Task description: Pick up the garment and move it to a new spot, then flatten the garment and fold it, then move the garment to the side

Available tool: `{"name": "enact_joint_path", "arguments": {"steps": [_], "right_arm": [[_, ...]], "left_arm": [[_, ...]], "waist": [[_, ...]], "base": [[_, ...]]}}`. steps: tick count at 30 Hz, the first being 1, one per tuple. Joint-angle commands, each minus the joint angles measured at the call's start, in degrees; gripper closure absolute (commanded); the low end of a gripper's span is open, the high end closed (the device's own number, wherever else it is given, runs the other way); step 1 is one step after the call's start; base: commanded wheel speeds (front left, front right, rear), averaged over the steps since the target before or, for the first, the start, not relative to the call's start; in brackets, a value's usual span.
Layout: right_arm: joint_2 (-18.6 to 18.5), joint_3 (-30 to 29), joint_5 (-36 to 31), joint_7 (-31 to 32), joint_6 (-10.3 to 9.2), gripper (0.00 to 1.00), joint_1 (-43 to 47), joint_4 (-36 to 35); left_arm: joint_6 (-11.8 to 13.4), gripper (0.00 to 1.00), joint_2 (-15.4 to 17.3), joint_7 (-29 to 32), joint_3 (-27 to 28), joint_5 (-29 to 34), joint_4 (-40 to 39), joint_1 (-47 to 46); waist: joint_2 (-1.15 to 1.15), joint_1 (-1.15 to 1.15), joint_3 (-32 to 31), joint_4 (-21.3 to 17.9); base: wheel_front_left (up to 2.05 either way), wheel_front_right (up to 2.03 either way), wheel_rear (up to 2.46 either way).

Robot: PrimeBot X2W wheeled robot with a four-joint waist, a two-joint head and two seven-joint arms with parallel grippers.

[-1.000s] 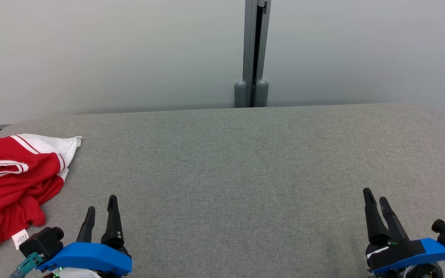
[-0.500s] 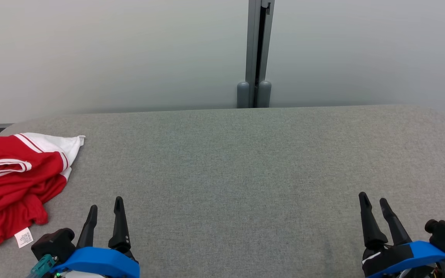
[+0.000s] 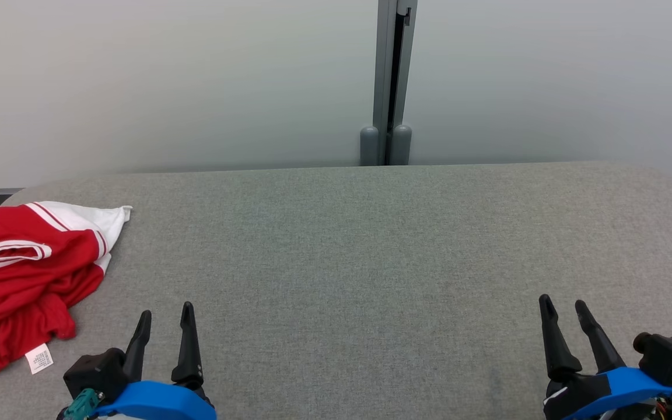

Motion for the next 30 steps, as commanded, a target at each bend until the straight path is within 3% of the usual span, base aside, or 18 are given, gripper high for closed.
{"name": "enact_joint_path", "arguments": {"steps": [1, 30], "right_arm": [[-0.5, -0.2, -1.6, -0.4, 0.11, 0.00, 0.5, -0.6], [-0.6, 0.9, -12.9, -1.8, 0.14, 0.00, 1.6, -0.7]], "left_arm": [[0.6, 0.00, 0.8, -0.3, -0.5, 1.4, -0.5, 0.2], [1.9, 0.00, 1.8, -4.2, -3.1, 9.9, 0.6, 1.9]], "waist": [[0.00, 0.00, 0.0, 0.0], [0.00, 0.00, -0.8, 0.6]], "base": [[0.00, 0.00, 0.00], [0.00, 0.00, 0.00]]}}
